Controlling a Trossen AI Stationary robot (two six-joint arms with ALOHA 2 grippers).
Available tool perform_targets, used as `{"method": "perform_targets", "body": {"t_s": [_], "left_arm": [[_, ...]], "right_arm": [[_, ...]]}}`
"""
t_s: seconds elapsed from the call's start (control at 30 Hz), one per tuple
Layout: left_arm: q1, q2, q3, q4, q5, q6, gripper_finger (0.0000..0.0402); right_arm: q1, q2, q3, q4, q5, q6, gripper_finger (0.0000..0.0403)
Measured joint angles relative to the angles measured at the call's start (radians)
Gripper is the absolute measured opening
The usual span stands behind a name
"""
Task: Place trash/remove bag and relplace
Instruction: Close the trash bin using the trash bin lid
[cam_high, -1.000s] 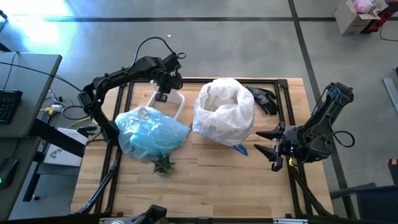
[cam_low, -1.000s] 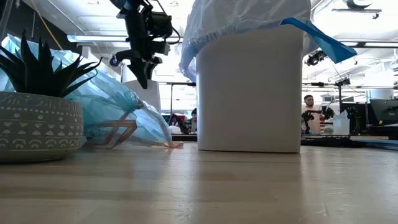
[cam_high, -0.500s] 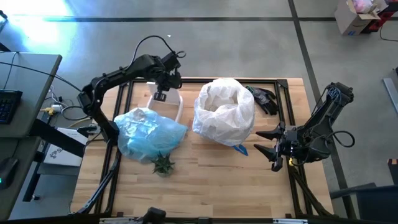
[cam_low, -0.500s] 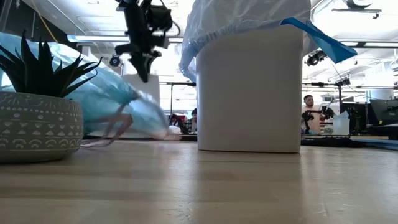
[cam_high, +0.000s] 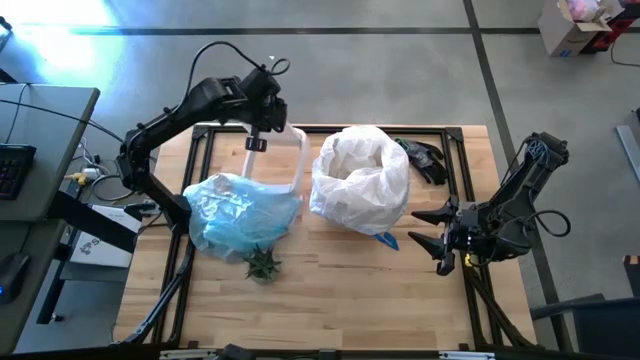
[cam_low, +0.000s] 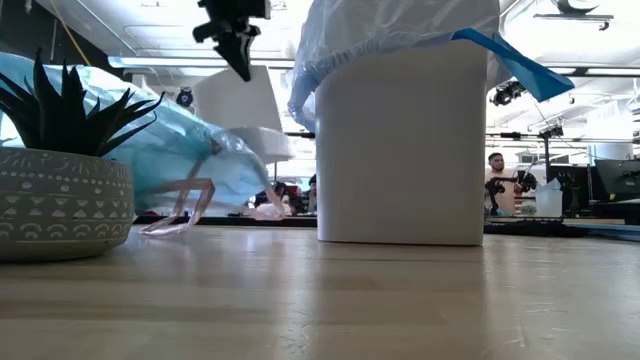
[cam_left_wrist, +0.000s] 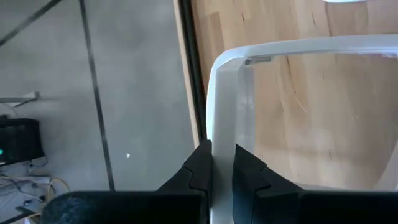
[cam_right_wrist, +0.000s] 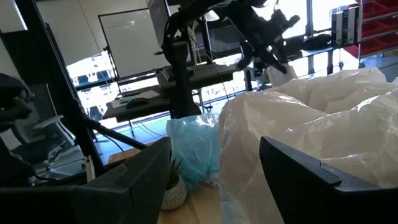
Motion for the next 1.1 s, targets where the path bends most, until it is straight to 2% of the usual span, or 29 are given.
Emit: {"method": "perform_targets", "body": {"t_s": [0.2,0.43,0.8,0.97,1.1], "left_arm": [[-0.042,-0.024,0.068,-0.058,-0.04,-0.025,0.0006],[-0.124,-0.03,0.222,-0.154,-0.045,-0.082,0.0006],[-0.234,-0.038,0.492,-0.165,-0.024,-0.015,0.0006],[-0.26,-0.05,0.532,-0.157,-0.022,0.0,0.0006],[-0.284,-0.059,0.533,-0.156,-0.056,0.012,0.0006]], "right_arm": [[0.0,0.0,0.0,0.0,0.0,0.0,0.0232],[0.0,0.0,0.0,0.0,0.0,0.0,0.0232],[-0.001,0.0,0.0,0.004,0.0,0.031,0.0232],[-0.001,0.0,0.0,0.004,0.0,0.09,0.0232],[-0.001,0.0,0.0,0.004,0.016,0.05,0.0232]]}}
